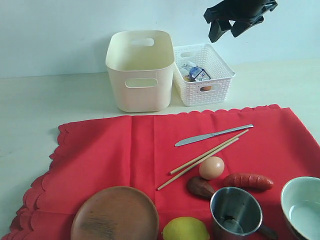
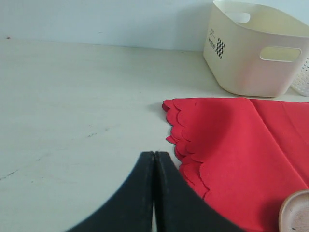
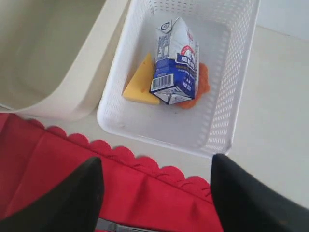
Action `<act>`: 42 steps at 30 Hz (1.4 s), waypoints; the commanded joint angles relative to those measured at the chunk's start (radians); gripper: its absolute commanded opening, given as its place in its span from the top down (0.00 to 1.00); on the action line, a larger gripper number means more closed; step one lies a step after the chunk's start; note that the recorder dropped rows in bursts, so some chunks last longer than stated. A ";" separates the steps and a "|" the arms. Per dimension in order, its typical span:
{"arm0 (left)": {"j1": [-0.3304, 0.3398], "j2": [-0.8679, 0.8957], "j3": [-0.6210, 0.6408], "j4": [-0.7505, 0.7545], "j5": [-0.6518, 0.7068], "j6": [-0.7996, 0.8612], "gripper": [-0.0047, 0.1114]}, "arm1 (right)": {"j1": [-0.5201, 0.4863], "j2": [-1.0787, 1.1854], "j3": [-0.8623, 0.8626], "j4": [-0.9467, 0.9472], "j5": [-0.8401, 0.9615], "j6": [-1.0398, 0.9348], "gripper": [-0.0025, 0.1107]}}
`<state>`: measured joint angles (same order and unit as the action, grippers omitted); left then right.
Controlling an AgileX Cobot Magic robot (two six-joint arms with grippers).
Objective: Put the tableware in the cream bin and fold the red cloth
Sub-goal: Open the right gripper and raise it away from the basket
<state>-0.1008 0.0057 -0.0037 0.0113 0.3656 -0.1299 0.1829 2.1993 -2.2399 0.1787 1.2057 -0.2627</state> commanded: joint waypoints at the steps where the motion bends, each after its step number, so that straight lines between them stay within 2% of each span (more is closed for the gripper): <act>1: 0.003 -0.006 0.004 0.002 -0.008 -0.002 0.96 | -0.002 -0.025 -0.010 -0.045 0.015 0.030 0.44; 12: 0.003 -0.006 0.004 0.002 -0.008 -0.002 0.96 | -0.008 -0.086 0.024 -0.082 0.015 0.051 0.48; 16: 0.003 -0.006 0.004 0.002 -0.008 -0.002 0.96 | -0.027 -0.169 0.184 -0.085 -0.009 0.031 0.48; 25: 0.003 -0.006 0.004 0.002 -0.008 -0.002 0.96 | -0.085 -0.366 0.543 -0.006 -0.316 -0.051 0.48; 42: 0.003 -0.006 0.004 0.002 -0.008 -0.002 0.96 | -0.085 -0.374 0.561 0.049 -0.388 -0.156 0.48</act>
<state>-0.1008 0.0057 -0.0037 0.0113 0.3656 -0.1299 0.1020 1.8331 -1.6836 0.2218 0.8334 -0.3830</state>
